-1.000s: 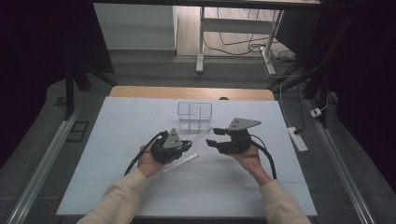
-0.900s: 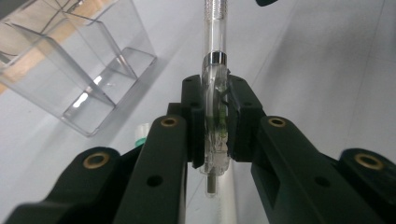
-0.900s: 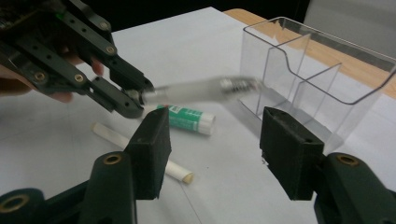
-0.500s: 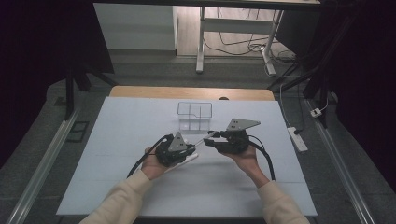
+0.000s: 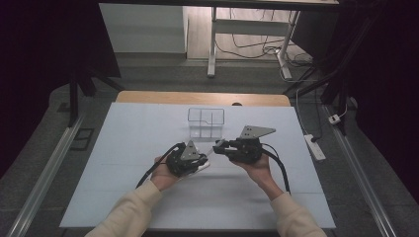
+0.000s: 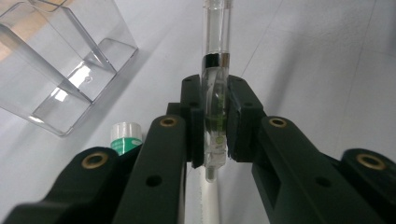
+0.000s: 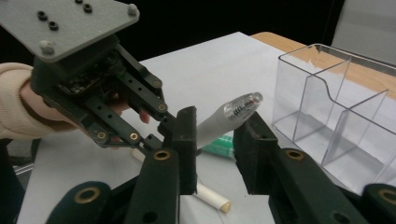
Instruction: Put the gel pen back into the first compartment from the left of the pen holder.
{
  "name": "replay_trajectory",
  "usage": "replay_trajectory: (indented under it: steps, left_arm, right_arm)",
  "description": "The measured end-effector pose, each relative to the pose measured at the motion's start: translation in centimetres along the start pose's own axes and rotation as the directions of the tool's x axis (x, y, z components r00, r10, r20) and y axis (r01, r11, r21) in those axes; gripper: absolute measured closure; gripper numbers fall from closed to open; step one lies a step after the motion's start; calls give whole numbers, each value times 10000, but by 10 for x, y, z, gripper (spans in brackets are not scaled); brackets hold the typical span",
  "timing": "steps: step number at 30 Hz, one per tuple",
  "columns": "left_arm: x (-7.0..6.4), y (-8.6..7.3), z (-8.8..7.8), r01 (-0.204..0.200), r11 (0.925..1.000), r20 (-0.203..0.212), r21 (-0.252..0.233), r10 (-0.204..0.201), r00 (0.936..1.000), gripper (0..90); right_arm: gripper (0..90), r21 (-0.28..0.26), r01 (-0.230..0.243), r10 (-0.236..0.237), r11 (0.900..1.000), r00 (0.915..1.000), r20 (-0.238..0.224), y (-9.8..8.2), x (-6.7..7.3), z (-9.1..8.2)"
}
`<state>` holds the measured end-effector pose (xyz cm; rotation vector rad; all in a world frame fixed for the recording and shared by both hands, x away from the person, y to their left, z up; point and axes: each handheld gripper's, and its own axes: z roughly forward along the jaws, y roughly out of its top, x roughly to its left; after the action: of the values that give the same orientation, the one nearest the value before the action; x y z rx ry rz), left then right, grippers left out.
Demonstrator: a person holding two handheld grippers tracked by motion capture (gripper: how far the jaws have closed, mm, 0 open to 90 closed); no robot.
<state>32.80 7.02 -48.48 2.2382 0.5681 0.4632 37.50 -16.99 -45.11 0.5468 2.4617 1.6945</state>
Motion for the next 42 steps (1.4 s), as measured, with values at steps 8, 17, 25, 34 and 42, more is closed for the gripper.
replay_trajectory:
  steps: [8,17,25,34,42]
  left_arm:
    - [3,-1,-1,209,9993,-12,-317,-209,9998,736]
    - [4,-1,-3,281,9990,-287,-349,-291,9992,593]
    - [8,-4,-7,630,9976,-391,-292,-642,9972,473]
    - [8,-13,-16,864,9962,-361,-57,-865,9956,420]
    - [6,-31,-34,1249,9922,-420,-20,-1248,9913,405]
  right_arm:
    - [792,-243,114,-130,9996,9979,-633,5,9,1]
    - [793,-66,502,-504,9987,9981,-363,6,12,1]
    - [792,241,727,-734,9971,9970,262,5,11,1]
    - [793,263,534,-543,9982,9979,346,5,9,-1]
    - [793,214,709,-721,9973,9958,571,6,10,-3]
